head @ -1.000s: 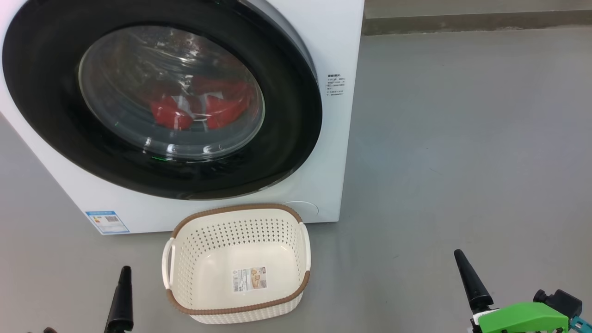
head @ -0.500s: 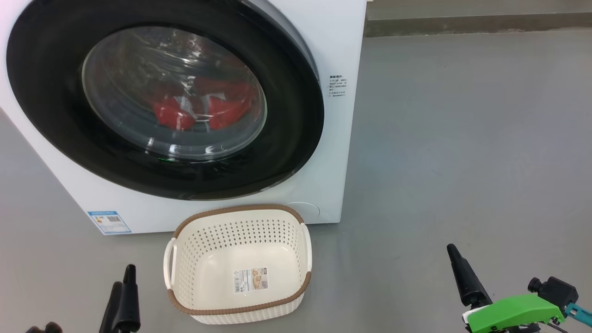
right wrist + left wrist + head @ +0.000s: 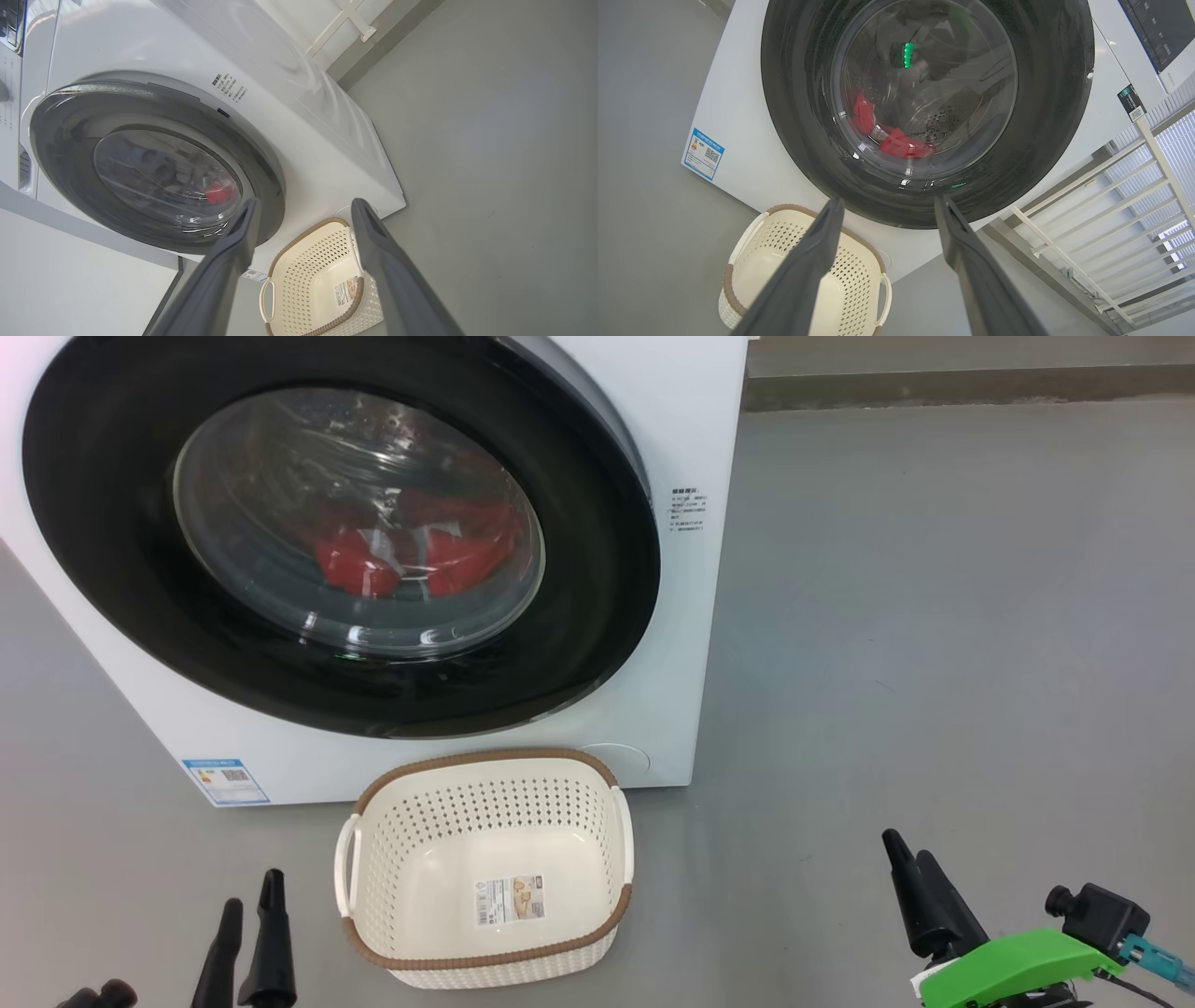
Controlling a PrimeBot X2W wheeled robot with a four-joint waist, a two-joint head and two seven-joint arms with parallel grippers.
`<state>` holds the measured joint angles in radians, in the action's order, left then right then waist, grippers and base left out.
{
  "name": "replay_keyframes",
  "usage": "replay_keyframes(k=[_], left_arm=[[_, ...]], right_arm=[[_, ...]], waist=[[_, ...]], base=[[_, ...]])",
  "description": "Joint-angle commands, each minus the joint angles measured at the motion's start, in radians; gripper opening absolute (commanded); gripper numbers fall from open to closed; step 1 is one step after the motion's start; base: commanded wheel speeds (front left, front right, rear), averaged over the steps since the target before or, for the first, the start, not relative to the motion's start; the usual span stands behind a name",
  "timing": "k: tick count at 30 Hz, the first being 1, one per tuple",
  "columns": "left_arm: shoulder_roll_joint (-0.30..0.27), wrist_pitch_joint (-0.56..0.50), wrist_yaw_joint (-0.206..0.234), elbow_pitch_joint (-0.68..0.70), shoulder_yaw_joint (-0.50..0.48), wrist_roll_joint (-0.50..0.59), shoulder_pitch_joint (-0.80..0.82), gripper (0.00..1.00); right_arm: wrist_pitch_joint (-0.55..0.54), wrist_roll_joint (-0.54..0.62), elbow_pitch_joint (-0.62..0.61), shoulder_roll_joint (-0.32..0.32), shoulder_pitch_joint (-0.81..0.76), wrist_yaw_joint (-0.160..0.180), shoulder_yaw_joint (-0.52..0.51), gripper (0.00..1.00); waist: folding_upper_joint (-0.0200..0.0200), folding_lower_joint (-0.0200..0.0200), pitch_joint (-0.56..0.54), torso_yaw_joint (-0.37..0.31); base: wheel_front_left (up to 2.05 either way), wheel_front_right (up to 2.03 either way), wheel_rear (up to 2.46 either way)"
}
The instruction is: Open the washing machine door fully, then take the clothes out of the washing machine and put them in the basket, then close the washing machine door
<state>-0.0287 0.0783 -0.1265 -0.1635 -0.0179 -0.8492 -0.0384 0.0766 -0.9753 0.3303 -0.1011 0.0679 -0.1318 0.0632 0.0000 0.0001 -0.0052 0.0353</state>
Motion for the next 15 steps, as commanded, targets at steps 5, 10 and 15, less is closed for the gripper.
replay_keyframes(k=[5,10,15], left_arm=[[-0.02,0.03,-0.002,0.049,-0.009,0.106,0.011,1.0],[-0.022,0.044,-0.003,0.058,-0.006,0.169,0.006,1.0],[-0.024,0.059,-0.003,0.067,-0.004,0.23,0.002,1.0]], right_arm=[[0.032,0.099,-0.034,-0.018,0.052,0.001,0.037,1.0],[0.046,0.158,-0.035,-0.021,0.053,0.001,0.049,1.0],[0.061,0.216,-0.037,-0.026,0.052,0.001,0.054,1.0]], waist=[[0.0,0.0,0.001,0.001],[0.0,0.0,0.001,0.001],[0.0,-0.0001,0.001,0.0]], base=[[0.0,0.0,0.0],[0.0,0.0,0.0],[0.0,0.0,0.0]])
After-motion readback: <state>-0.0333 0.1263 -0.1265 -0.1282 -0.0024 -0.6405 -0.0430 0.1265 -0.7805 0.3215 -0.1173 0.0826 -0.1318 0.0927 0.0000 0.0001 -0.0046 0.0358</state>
